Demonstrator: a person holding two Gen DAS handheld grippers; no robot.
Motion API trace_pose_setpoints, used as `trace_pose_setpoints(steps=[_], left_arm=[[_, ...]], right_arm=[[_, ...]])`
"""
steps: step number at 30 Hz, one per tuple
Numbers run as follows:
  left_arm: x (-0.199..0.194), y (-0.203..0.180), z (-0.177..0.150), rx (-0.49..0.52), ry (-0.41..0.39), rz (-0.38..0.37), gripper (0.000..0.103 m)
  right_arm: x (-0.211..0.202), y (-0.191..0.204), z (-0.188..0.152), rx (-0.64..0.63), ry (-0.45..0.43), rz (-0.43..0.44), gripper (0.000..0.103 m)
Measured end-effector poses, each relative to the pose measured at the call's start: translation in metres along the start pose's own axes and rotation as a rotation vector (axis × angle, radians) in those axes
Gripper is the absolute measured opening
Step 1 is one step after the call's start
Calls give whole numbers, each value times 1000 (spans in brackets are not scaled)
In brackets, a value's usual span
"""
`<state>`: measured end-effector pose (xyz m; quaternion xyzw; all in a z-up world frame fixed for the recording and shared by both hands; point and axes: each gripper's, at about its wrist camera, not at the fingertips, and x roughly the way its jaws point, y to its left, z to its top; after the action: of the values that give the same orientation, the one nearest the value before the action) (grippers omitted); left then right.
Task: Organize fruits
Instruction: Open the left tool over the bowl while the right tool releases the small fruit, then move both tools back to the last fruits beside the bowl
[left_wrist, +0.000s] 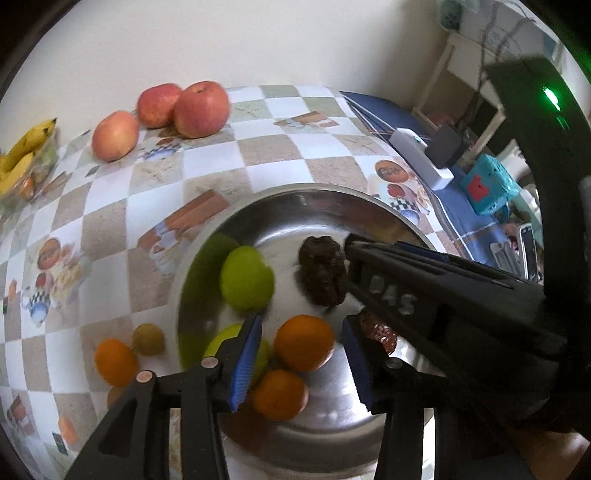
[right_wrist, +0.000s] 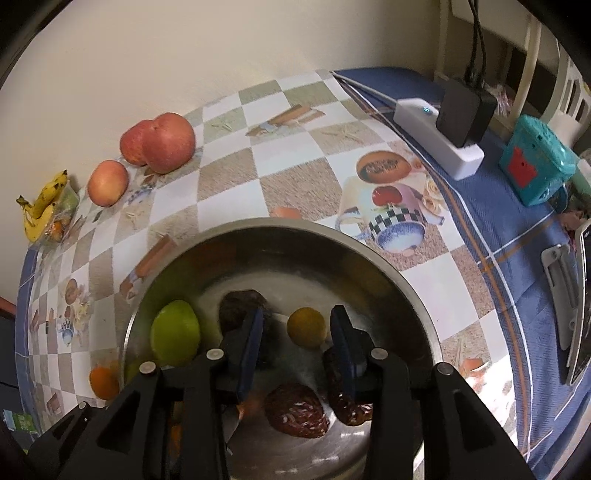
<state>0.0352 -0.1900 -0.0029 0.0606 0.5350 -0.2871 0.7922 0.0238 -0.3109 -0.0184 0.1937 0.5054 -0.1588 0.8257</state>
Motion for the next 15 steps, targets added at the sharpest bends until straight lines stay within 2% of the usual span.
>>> trace_pose_setpoints(steps=[4,9,15], left_arm=[[-15,22,2,-61,-15,25,50],[-31,61,-2,-146,-39,94,51],[-50,132,-11,-355,-69,152,51]], right_arm=[[-8,9,-1,-8,-10,-3,40],[-19,34,-5,-38,-17,16,40],[-25,77,-11,-89,-19,76,39]])
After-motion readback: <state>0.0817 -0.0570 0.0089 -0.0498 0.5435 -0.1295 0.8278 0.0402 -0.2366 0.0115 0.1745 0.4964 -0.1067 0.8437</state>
